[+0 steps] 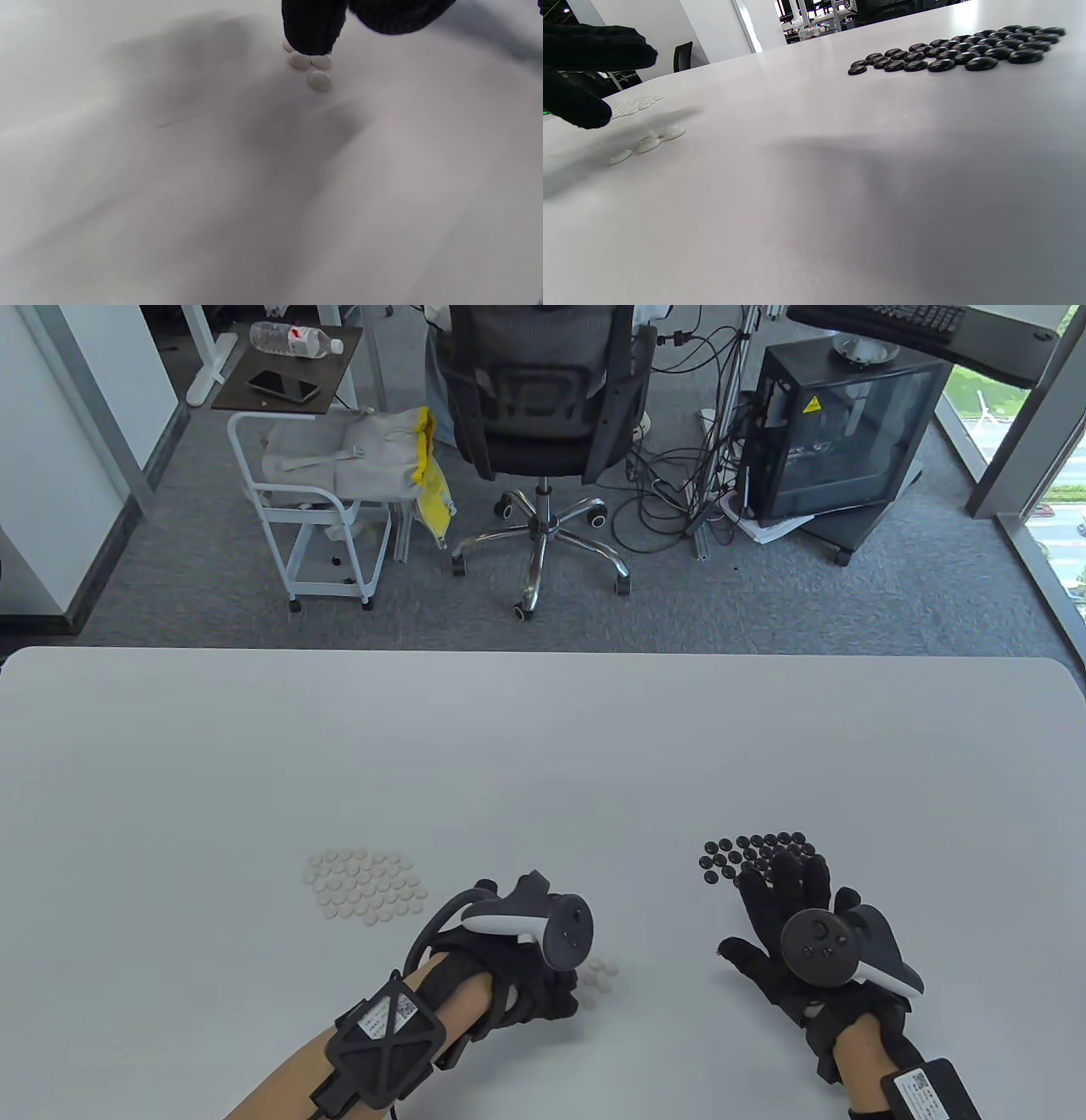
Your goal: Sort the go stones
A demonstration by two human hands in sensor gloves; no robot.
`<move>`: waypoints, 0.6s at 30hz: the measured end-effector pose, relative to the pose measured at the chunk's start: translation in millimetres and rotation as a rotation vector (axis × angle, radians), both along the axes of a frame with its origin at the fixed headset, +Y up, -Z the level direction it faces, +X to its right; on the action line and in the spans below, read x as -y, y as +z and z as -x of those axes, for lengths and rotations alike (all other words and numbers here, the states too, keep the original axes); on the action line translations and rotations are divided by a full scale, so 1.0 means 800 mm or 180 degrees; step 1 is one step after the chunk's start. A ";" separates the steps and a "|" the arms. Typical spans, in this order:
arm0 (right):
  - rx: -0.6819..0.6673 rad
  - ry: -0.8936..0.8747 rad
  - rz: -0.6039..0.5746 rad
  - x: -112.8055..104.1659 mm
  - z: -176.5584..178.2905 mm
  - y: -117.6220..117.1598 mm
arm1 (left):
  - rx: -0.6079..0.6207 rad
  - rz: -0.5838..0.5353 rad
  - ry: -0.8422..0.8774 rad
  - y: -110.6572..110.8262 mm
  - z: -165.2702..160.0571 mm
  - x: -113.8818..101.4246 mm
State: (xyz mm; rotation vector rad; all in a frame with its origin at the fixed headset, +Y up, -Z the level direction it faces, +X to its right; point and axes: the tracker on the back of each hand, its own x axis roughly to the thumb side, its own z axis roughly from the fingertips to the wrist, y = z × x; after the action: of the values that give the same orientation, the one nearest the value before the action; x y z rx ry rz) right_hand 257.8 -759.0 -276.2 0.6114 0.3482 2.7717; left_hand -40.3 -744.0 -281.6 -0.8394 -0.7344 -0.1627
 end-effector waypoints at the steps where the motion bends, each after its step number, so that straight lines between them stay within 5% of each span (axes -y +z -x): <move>1: -0.0005 0.0001 0.0003 0.000 0.000 0.000 | 0.0049 0.0040 0.0010 0.004 -0.008 0.008; 6: -0.0014 0.0003 0.0001 0.000 0.000 0.000 | 0.0134 0.0128 -0.0140 0.010 -0.016 0.036; 10: 0.0030 -0.0062 0.0000 -0.002 -0.004 0.001 | -0.0007 0.0283 -0.0073 0.012 0.018 0.037; 18: -0.0009 -0.0045 0.0001 -0.001 -0.004 0.001 | -0.1205 0.0162 -0.0169 0.006 0.206 0.032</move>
State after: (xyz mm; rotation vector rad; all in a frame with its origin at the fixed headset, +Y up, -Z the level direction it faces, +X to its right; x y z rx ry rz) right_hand 260.8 -758.3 -275.7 0.6152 0.3436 2.7576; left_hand -205.4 -769.4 -276.5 -0.9067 -0.3624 -0.0299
